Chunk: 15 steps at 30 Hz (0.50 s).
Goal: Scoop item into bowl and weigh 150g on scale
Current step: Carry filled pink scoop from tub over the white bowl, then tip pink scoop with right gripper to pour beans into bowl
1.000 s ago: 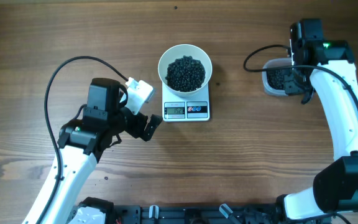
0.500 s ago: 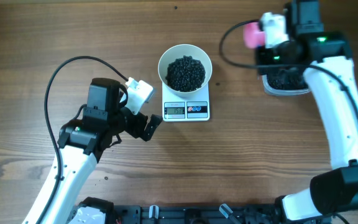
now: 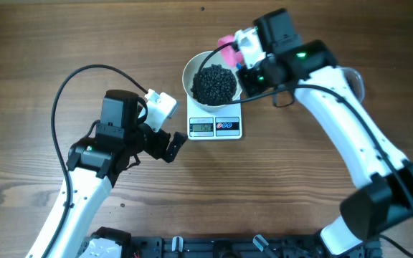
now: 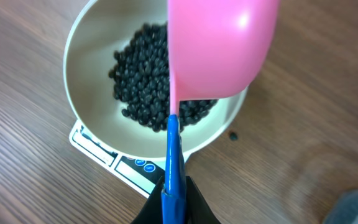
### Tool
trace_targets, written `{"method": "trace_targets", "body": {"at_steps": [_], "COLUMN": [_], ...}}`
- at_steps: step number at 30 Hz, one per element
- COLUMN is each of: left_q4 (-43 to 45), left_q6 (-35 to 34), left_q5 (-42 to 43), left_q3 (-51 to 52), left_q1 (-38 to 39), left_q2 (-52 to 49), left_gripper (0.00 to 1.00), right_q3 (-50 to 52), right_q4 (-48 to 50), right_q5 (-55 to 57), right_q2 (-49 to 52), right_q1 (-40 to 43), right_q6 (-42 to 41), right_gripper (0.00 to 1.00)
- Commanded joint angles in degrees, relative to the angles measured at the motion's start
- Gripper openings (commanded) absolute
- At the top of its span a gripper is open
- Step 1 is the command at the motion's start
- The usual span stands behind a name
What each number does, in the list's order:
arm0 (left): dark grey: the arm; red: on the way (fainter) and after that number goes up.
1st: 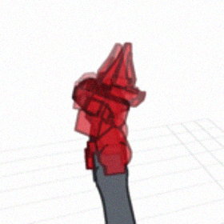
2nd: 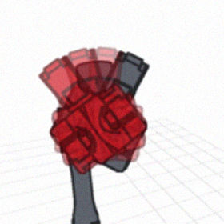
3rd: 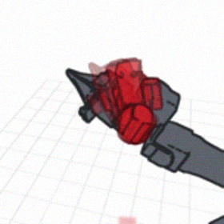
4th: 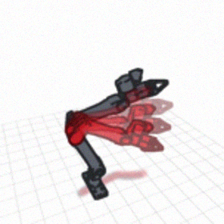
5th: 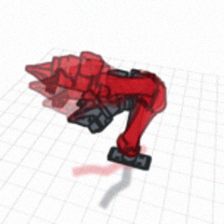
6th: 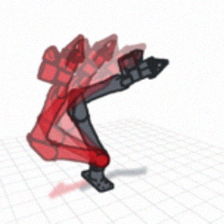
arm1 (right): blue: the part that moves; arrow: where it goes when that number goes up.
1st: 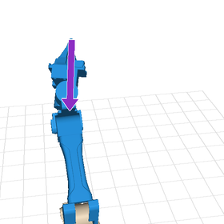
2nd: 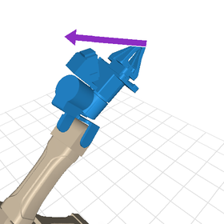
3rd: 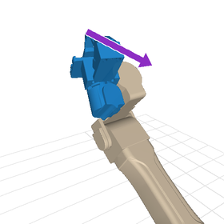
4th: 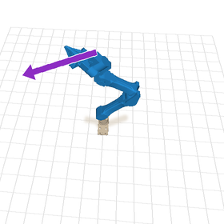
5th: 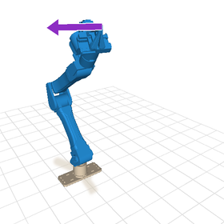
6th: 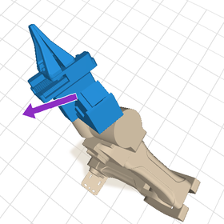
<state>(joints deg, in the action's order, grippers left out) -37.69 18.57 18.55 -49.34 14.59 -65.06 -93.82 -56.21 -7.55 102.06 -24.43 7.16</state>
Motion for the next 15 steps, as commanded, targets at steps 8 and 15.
{"method": "trace_targets", "body": {"at_steps": [8, 15], "left_q4": [0.15, 0.15], "left_q6": [0.11, 0.11], "left_q5": [0.9, 0.9], "left_q3": [0.55, 0.55], "left_q1": [0.2, 0.2], "left_q2": [-0.44, -0.44], "left_gripper": [1.0, 1.0], "right_q3": [-1.05, -0.98], "right_q4": [1.62, 1.81], "right_q5": [1.9, 4.92], "right_q2": [8.09, 9.49], "right_q1": [-1.18, -1.18], "right_q6": [1.88, 1.9], "right_gripper": [0.04, 0.04]}}
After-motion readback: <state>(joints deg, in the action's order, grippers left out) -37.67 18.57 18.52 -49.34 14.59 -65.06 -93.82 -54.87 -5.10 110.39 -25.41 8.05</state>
